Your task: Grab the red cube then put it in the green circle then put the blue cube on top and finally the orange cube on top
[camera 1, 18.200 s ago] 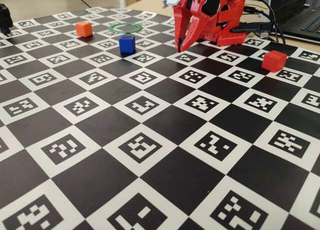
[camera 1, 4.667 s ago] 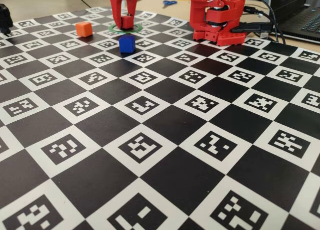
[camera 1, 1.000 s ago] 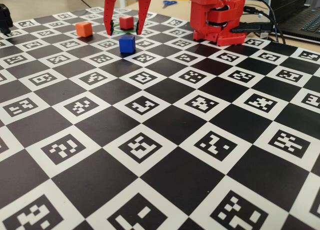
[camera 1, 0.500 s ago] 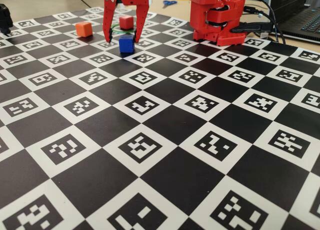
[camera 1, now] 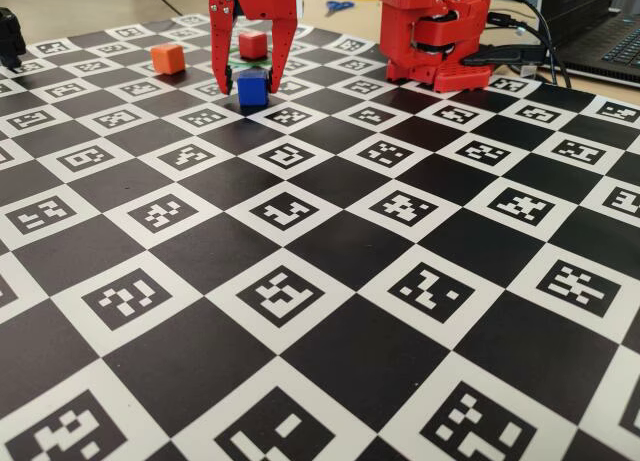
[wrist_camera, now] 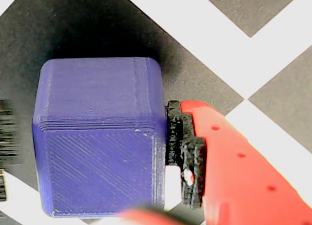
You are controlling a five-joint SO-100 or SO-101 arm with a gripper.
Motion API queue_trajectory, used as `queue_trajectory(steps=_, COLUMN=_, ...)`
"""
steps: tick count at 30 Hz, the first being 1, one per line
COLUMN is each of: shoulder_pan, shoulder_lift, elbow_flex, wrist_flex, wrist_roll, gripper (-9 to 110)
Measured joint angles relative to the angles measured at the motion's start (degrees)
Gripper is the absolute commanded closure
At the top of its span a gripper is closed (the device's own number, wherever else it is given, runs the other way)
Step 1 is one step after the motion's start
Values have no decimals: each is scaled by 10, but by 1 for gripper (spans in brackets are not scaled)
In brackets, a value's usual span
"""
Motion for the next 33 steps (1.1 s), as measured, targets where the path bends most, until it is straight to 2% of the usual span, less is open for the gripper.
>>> queue_trajectory(steps=12, shoulder_pan=0, shoulder_lift=0, elbow_flex=0, wrist_flex=0, wrist_roll=-24, gripper=91)
queue_trajectory(steps=19, shoulder_pan=0, shoulder_lift=0, elbow_flex=-57, wrist_flex=98, wrist_roll=-83, gripper=92)
queue_trajectory(steps=25, shoulder_pan=35, shoulder_lift=0, elbow_flex=-153, wrist_flex=187, wrist_roll=-215, gripper=93)
queue_trajectory(steps=33, shoulder_pan=120, shoulder_lift=-2, elbow_flex=-287, wrist_flex=250, wrist_roll=-390, gripper=95)
